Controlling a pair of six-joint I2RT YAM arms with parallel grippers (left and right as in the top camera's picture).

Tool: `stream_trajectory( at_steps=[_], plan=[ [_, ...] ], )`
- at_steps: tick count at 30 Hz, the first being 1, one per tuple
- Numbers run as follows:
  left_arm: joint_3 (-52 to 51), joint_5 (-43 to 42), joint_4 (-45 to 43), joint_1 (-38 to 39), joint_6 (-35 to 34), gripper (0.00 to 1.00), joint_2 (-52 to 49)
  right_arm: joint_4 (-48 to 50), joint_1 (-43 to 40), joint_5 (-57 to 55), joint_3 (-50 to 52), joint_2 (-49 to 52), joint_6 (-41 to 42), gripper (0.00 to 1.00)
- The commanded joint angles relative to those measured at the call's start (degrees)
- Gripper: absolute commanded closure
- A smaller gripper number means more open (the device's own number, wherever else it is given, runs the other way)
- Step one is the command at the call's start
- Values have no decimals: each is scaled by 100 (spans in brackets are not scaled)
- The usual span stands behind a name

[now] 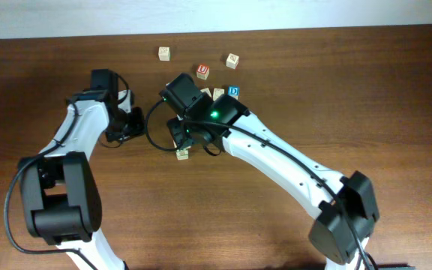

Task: Rotate 4 blocks

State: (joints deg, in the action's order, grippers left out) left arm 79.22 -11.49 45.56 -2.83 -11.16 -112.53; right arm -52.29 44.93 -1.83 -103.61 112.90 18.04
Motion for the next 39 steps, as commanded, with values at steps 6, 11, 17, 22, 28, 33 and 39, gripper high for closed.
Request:
stream_trajectory(
  at_steps=[6, 11, 17, 22, 28, 33, 39],
  plan=[
    [83, 256, -13, -98, 9, 67, -17, 66, -31, -52, -83, 461, 39, 49],
    [83, 258, -11, -98, 9, 67, -17, 122, -26, 70, -83, 555, 42, 49],
    [83, 256, -9, -98, 9, 67, -17, 131, -26, 72, -55, 640, 87, 49],
    [83, 256, -2, -98, 9, 67, -17, 133, -26, 70, -55, 686, 109, 62],
    [83, 258, -4, -98, 11, 67, -17, 160, -26, 72, -55, 686, 155, 68],
    [83, 258, -7, -98, 9, 67, -17, 173, -26, 72, -57, 682, 192, 77],
    [83, 256, -2, -98, 9, 67, -17, 118, -26, 74, -116, 636, 192, 83]
  ],
)
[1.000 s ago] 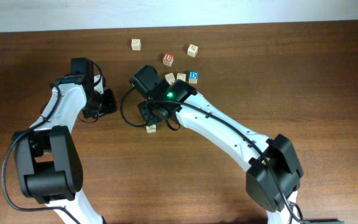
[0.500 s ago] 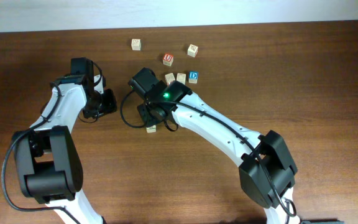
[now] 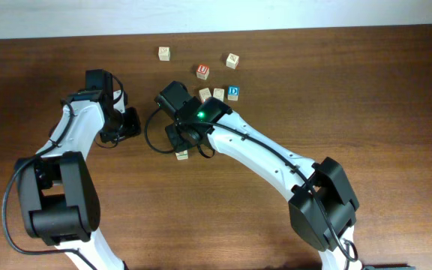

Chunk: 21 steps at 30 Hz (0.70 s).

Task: Rotate 4 blocks

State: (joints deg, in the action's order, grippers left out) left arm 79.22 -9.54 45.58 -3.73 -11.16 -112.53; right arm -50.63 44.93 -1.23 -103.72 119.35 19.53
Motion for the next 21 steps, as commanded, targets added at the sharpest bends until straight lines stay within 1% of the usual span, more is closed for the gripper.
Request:
stream_trajectory(
  at_steps=[1, 6, 8, 13, 15, 21],
  plan=[
    [83, 61, -4, -9, 11, 67, -17, -74, -26, 13, -125, -31, 44, 83],
    [83, 61, -4, -9, 9, 67, -17, -256, -26, 11, -345, -116, 17, 83],
    [83, 61, -4, -9, 9, 67, -17, -251, -9, 11, -382, -116, -109, 83],
    [83, 61, -2, -9, 9, 67, -17, -190, 317, -680, -398, -114, -328, 82],
    [83, 61, 7, -9, 9, 68, -17, -136, 424, -748, -398, -111, -452, 82],
    [83, 61, 11, -9, 9, 68, -17, -35, 494, -938, -396, -79, -455, 81]
  ],
)
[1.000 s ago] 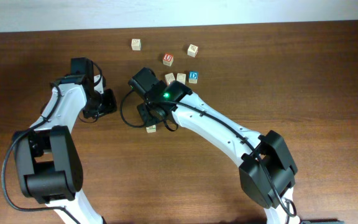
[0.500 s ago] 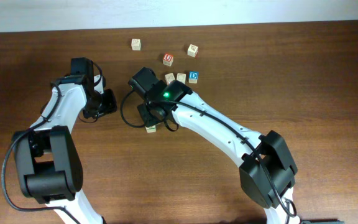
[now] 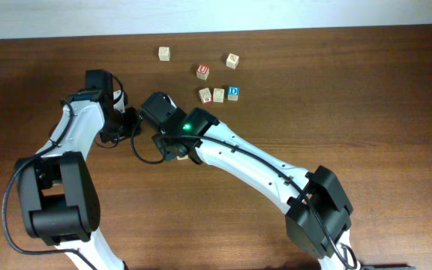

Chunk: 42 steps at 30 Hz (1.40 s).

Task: Rotate 4 blocks

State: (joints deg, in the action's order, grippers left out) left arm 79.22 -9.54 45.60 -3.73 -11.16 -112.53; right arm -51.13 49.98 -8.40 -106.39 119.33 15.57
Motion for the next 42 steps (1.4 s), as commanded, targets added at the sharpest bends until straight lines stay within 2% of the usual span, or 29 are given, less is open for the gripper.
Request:
stream_trajectory(
  at_steps=[1, 36, 38, 41, 42],
  plan=[
    [83, 59, 9, -9, 9, 68, -17, 20, -11, -221, -129, -70, -59, 81],
    [81, 61, 9, -9, 11, 69, -17, 144, -22, -293, -28, 214, -59, 80],
    [81, 61, 9, -9, 11, 69, -17, 142, -22, -372, -28, 214, -57, 79],
    [81, 61, 9, -9, 11, 68, -17, 146, -22, -391, -28, 219, -57, 71],
    [81, 61, 9, -9, 11, 68, -17, 146, -22, -391, -28, 219, -57, 64]
  ],
)
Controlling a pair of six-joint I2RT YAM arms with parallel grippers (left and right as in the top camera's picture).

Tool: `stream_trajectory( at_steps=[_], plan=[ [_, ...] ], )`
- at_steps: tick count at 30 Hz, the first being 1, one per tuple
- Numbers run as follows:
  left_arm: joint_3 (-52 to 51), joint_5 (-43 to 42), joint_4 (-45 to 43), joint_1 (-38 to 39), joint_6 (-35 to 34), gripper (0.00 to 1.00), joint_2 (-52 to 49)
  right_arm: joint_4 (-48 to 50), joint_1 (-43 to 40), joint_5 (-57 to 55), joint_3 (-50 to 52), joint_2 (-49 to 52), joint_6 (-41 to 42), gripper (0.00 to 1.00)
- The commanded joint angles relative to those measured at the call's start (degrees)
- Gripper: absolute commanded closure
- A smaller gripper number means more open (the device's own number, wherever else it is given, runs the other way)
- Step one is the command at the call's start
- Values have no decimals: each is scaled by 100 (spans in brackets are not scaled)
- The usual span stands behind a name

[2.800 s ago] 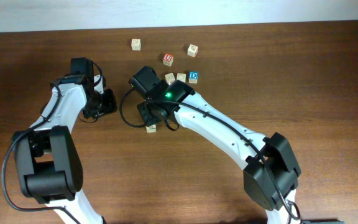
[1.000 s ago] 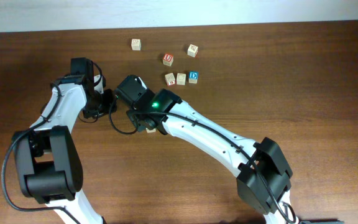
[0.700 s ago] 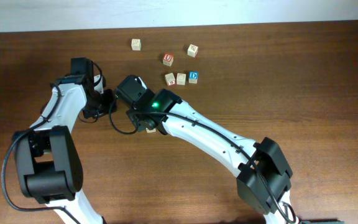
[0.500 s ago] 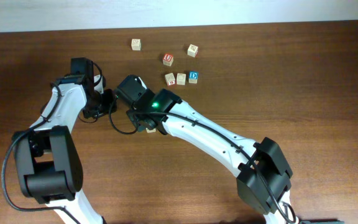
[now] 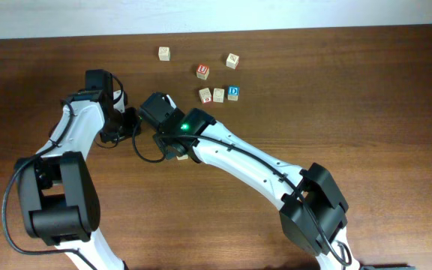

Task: Rotate 4 blocks

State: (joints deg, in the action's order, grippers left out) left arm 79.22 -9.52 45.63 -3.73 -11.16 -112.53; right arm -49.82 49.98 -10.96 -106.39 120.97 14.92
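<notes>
Six lettered wooden blocks lie at the back of the table: a lone tan one [image 5: 163, 53], a red-faced one [image 5: 203, 71], a tan one [image 5: 232, 61], and a row of a tan block [image 5: 205, 95], another tan block [image 5: 218, 94] and a blue D block [image 5: 233, 92]. A seventh block [image 5: 181, 157] peeks out under my right gripper [image 5: 169, 147]. The right wrist covers the fingers, so their hold is hidden. My left gripper [image 5: 128, 126] hangs just left of the right wrist, with its fingers too dark to read.
The white right arm [image 5: 253, 169] stretches diagonally from the front right across the middle of the brown table [image 5: 366, 112]. The left arm [image 5: 77, 131] runs along the left side. A pale wall edge borders the back.
The right arm's elbow and rear links have shifted slightly left. The wrist stays over the nearest block. Left arm and the back blocks have not moved.
The right wrist first stood near the row of blocks, with the seventh block plainly visible below its fingers. At each later moment the wrist was farther left and turned, hiding most of that block. The left gripper moved slightly back, then stayed.
</notes>
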Motion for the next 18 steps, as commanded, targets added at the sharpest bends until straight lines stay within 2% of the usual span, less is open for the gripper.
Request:
stream_trajectory(
  at_steps=[1, 4, 8, 12, 14, 16, 18],
  plan=[
    [81, 59, 7, -9, 11, 68, -17, 15, -22, -136, -28, 55, 9, 59],
    [81, 61, 7, -9, 11, 68, -17, 31, -22, -133, -28, 55, 9, 48],
    [81, 59, 7, -9, 11, 68, -17, 57, -22, -131, -28, 55, 9, 44],
    [81, 59, 7, -9, 11, 68, -17, 22, -22, -133, -229, 22, 7, 30],
    [81, 59, 2, -9, 11, 68, -17, -160, -52, -131, -575, -94, 9, 28],
    [81, 57, -17, -9, 11, 63, -17, -354, -120, -129, -846, -184, 13, 28],
    [107, 50, -17, -9, 11, 62, -17, -839, -334, 15, -1322, -267, 55, 28]
  ],
)
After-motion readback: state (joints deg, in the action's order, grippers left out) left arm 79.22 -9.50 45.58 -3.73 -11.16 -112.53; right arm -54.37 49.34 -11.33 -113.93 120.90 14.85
